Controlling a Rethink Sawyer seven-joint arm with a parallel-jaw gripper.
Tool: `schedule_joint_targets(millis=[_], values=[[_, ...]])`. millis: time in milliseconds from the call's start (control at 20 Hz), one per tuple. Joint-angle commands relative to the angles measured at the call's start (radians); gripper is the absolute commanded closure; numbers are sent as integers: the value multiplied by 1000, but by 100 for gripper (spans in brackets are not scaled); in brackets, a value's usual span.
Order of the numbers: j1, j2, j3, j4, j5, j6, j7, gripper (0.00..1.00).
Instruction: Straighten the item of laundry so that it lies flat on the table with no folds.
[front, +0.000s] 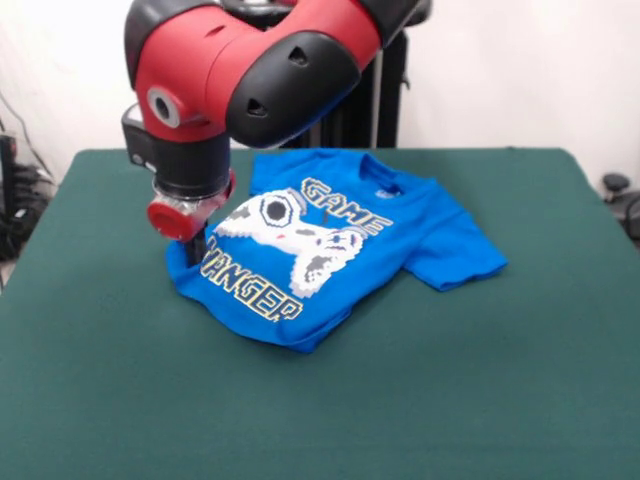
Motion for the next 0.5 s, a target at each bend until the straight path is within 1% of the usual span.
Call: schedule_joint_targets(millis=[50,400,500], values=[[47,42,147,16,20,4,-1,100],[110,77,54,67,-67,-40,105,100],[123,98,39,60,-88,-47,148,100]])
